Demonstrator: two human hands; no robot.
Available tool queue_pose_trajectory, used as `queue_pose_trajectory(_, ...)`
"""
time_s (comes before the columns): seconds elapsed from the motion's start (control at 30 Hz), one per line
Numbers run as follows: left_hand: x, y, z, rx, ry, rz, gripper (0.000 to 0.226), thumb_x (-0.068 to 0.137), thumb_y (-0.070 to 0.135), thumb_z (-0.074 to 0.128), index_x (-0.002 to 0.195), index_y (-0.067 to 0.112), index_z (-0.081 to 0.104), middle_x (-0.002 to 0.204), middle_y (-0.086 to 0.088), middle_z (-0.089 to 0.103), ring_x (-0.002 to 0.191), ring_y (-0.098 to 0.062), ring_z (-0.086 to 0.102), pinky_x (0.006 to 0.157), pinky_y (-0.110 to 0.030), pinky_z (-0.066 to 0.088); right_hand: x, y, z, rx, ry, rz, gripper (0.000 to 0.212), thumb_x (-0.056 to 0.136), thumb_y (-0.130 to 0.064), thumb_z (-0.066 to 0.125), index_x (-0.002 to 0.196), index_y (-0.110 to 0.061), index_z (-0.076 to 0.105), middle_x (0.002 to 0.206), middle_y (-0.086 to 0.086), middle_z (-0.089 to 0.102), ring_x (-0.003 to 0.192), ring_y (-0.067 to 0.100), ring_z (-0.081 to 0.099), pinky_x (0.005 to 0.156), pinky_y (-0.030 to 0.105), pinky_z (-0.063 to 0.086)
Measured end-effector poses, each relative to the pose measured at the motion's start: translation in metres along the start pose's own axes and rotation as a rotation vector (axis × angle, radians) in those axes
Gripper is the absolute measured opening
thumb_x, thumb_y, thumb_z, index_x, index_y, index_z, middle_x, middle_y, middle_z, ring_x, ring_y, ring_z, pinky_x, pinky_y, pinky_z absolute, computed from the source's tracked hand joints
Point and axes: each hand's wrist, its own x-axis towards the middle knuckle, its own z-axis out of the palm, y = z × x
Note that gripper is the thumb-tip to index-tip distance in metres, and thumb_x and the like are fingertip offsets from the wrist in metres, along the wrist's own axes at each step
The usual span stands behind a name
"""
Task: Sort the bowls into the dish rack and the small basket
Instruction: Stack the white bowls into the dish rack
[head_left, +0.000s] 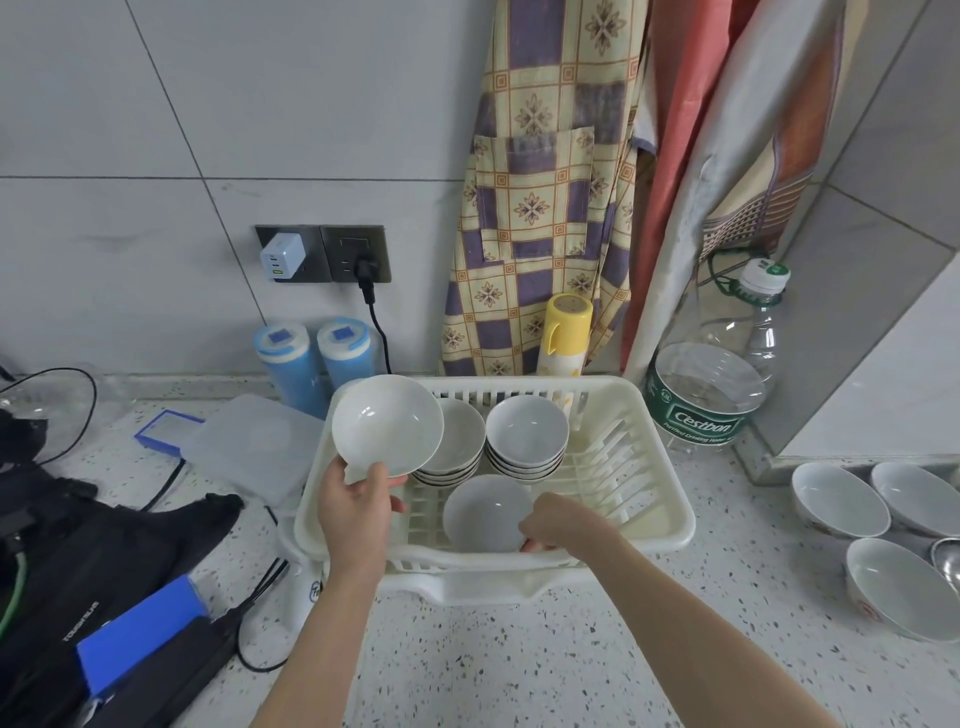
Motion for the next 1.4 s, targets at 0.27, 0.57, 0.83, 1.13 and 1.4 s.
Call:
queue_pose_trajectory(0.27, 0.001, 0.004, -0.003, 0.141, -0.157, -0.049, 0.025, 0.085, 0.013, 0.05, 0.104, 0.026, 0.059, 0.069, -0.004, 0.076, 0.039, -0.01, 0.053, 0.044, -0.024, 0.039, -0.009, 0.004, 0.004, -0.199, 0.23, -0.038, 0.033, 0.097, -0.035, 0.046, 0.114, -0.01, 0.058, 0.113, 0.007, 0.064, 0.105, 0.027, 0.061, 0.074, 0.029, 0.042)
queue_pose_trajectory(0.57, 0.007, 0.013, -0.008, 0.285, -0.443, -0.23, 0.023, 0.081, 0.008, 0.048, 0.096, 0.007, 0.066, 0.067, -0.02, 0.073, 0.04, -0.015, 0.052, 0.038, -0.021, 0.033, -0.037, 0.006, 0.004, 0.272, 0.399, -0.399, 0.044, 0.1, -0.05, 0.028, 0.085, -0.031, 0.065, 0.07, -0.012, 0.068, 0.073, 0.002, 0.058, 0.067, 0.027, 0.043)
queue_pose_trajectory(0.83, 0.017, 0.017, 0.003, 0.505, -0.66, -0.392, 0.021, 0.085, 0.012, 0.051, 0.1, 0.005, 0.065, 0.077, -0.017, 0.077, 0.044, -0.012, 0.057, 0.039, -0.018, 0.031, -0.03, 0.006, -0.001, 0.382, 0.195, -0.334, 0.033, 0.077, -0.04, 0.045, 0.064, -0.013, 0.058, 0.068, 0.005, 0.073, 0.047, 0.012, 0.05, 0.058, 0.03, 0.042)
queue_pose_trajectory(1.13, 0.013, 0.019, 0.014, 0.608, -0.712, -0.401, 0.023, 0.091, 0.031, 0.055, 0.104, 0.015, 0.066, 0.08, -0.009, 0.078, 0.046, -0.01, 0.055, 0.048, -0.022, 0.034, -0.013, 0.012, 0.0, 0.571, 0.198, -0.24, 0.022, 0.067, -0.021, 0.046, 0.067, -0.003, 0.059, 0.075, 0.034, 0.066, 0.042, 0.017, 0.036, 0.045, 0.026, 0.029)
queue_pose_trajectory(1.4, 0.014, 0.011, 0.012, 0.637, -0.678, -0.305, 0.016, 0.095, 0.028, 0.059, 0.099, 0.017, 0.069, 0.076, -0.006, 0.078, 0.049, -0.011, 0.061, 0.065, -0.029, 0.043, -0.012, 0.018, -0.003, 0.52, 0.194, -0.199, 0.027, 0.072, -0.019, 0.048, 0.048, -0.007, 0.054, 0.066, 0.025, 0.07, 0.043, 0.017, 0.043, 0.044, 0.021, 0.033)
